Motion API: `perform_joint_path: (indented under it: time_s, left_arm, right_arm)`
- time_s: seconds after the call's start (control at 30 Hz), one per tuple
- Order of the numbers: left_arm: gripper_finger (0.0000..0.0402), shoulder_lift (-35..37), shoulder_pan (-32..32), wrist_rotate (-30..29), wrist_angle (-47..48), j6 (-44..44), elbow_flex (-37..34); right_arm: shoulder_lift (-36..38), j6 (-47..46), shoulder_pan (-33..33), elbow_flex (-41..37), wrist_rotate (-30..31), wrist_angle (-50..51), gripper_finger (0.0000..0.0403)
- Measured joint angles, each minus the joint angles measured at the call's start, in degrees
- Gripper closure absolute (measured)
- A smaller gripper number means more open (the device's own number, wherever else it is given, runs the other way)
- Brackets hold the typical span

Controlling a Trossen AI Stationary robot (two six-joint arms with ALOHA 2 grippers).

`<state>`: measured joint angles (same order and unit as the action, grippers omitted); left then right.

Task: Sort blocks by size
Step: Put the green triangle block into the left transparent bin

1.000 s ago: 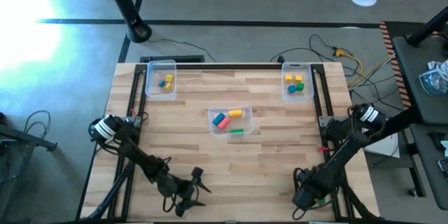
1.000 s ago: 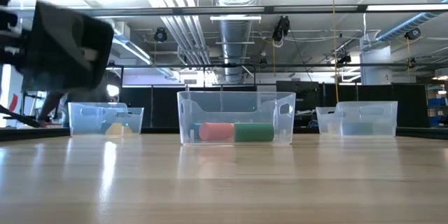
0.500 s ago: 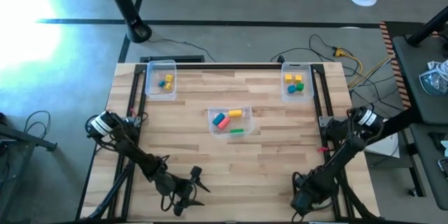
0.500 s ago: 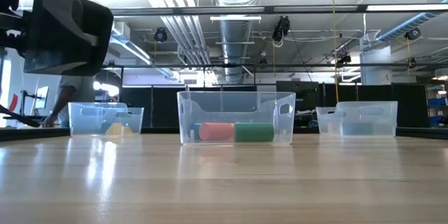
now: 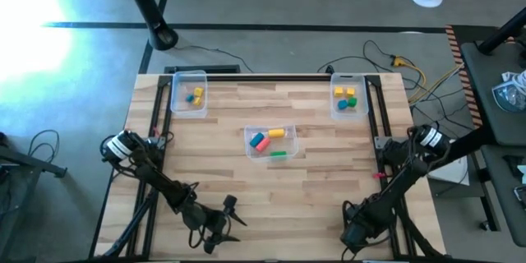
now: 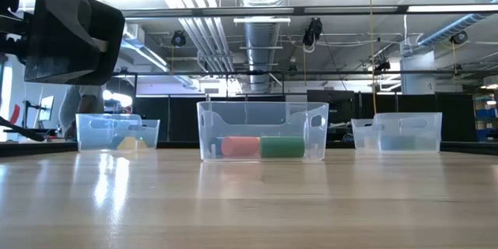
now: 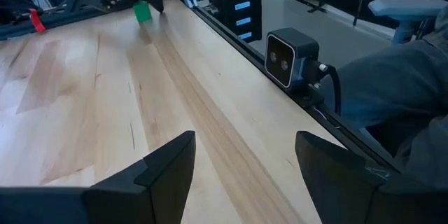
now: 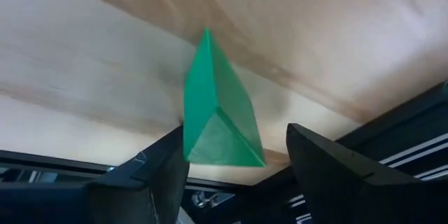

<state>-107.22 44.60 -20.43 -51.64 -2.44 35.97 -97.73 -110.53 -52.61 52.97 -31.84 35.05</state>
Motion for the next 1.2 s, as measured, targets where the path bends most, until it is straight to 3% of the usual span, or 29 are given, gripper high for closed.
perform_joint_path:
  time_s: [0.23, 0.43, 0.73, 1.03, 1.2]
  left_arm:
    - [0.0169, 0.0, 0.0, 0.0, 0.0, 0.0, 0.0]
    - [0.0169, 0.0, 0.0, 0.0, 0.0, 0.0, 0.0]
    - [0.0169, 0.0, 0.0, 0.0, 0.2, 0.0, 0.0]
    - [0.0169, 0.0, 0.0, 0.0, 0.2, 0.0, 0.0]
    - [0.0169, -0.1, 0.0, 0.5, 0.1, -1.3, 0.4]
  right_arm:
    - [0.0, 6.8, 3.5, 2.6, 1.2, 0.1, 0.0149]
    - [0.0, 7.2, 4.9, 2.4, 0.8, 0.7, 0.0141]
    - [0.0, 7.1, 5.0, 1.6, 0.6, 0.7, 0.0218]
    - [0.0, 8.2, 5.1, 1.2, 4.4, 0.6, 0.0308]
    - [0.1, 10.1, 5.7, 1.2, 4.4, 0.6, 0.0322]
